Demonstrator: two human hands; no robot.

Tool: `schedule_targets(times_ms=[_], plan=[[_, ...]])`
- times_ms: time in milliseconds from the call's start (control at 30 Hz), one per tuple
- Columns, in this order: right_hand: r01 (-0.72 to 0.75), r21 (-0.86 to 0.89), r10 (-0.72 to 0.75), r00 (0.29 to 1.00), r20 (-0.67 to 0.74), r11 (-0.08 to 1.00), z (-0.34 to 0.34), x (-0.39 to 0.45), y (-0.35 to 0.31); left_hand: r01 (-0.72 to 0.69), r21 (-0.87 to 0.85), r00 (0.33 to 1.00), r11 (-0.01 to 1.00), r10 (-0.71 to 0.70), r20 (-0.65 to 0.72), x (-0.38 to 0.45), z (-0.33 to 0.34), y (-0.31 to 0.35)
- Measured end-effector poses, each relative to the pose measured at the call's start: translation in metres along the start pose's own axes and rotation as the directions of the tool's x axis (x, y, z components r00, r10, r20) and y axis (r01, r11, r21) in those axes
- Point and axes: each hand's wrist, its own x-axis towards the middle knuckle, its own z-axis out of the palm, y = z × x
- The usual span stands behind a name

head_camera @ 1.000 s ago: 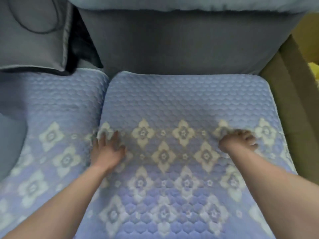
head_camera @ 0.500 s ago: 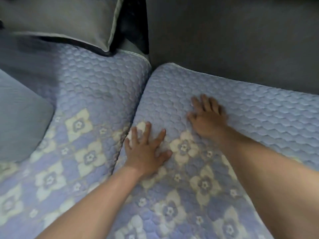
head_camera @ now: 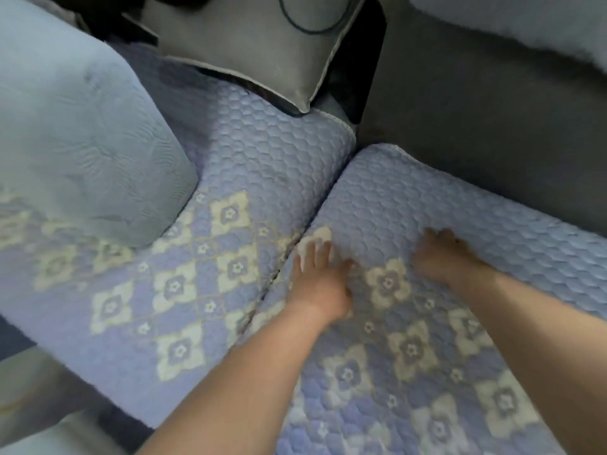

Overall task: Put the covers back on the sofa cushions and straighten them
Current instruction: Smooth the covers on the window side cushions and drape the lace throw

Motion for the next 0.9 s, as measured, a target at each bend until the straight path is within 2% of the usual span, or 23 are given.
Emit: schedule_targets(times_ms=[100,167,233,300,367,433,500,533,600,667,700,800,900], plan=[[0.080,0.066,-0.083,0.996,0.045,0.995,-0.013,-0.046,-0.039,-0.032,-0.208,0.996,0.978,0.014,-0.086,-0.041,-0.003,-0.023],[0.158,0.125,-0.162,0.987,0.024,0.980,-0.026,-0.071,-0.084,-0.013,-0.375,0.986,0.927,-0.049,-0.156,-0.056,-0.014,-0.063],[0.260,0.189,-0.257,0.966,-0.040,0.947,-0.036,-0.095,-0.146,0.066,-0.568,0.967,0.821,-0.192,-0.166,-0.066,-0.030,-0.123],[0.380,0.288,-0.342,0.924,-0.172,0.879,-0.050,-0.123,-0.214,0.144,-0.680,0.925,0.719,-0.343,-0.166,-0.075,-0.050,-0.185],[0.439,0.430,-0.311,0.889,-0.338,0.789,-0.066,-0.166,-0.293,0.218,-0.748,0.844,0.627,-0.506,-0.178,-0.102,-0.072,-0.256],[0.426,0.669,-0.140,0.888,-0.438,0.610,-0.096,-0.208,-0.359,0.268,-0.793,0.758,0.547,-0.628,-0.177,-0.128,-0.110,-0.322],[0.304,0.850,-0.006,0.943,-0.334,0.431,-0.115,-0.234,-0.407,0.295,-0.819,0.681,0.492,-0.709,-0.181,-0.157,-0.154,-0.377],[0.230,0.887,0.012,0.967,-0.255,0.400,-0.126,-0.246,-0.433,0.291,-0.831,0.653,0.474,-0.733,-0.190,-0.170,-0.188,-0.409],[0.074,0.907,-0.004,0.997,-0.080,0.414,-0.130,-0.263,-0.460,0.273,-0.848,0.628,0.455,-0.752,-0.201,-0.191,-0.239,-0.444],[-0.028,0.897,0.013,1.000,0.025,0.442,-0.122,-0.274,-0.470,0.250,-0.860,0.647,0.445,-0.738,-0.193,-0.211,-0.284,-0.461],[-0.050,0.897,0.043,0.998,0.034,0.438,-0.118,-0.278,-0.471,0.238,-0.865,0.664,0.443,-0.724,-0.188,-0.218,-0.300,-0.464],[0.008,0.860,0.117,0.990,-0.078,0.511,-0.114,-0.295,-0.475,0.217,-0.863,0.736,0.456,-0.657,-0.162,-0.238,-0.331,-0.460],[0.006,0.894,0.200,0.974,-0.106,0.447,-0.118,-0.300,-0.494,0.190,-0.855,0.800,0.482,-0.581,-0.150,-0.242,-0.351,-0.451]])
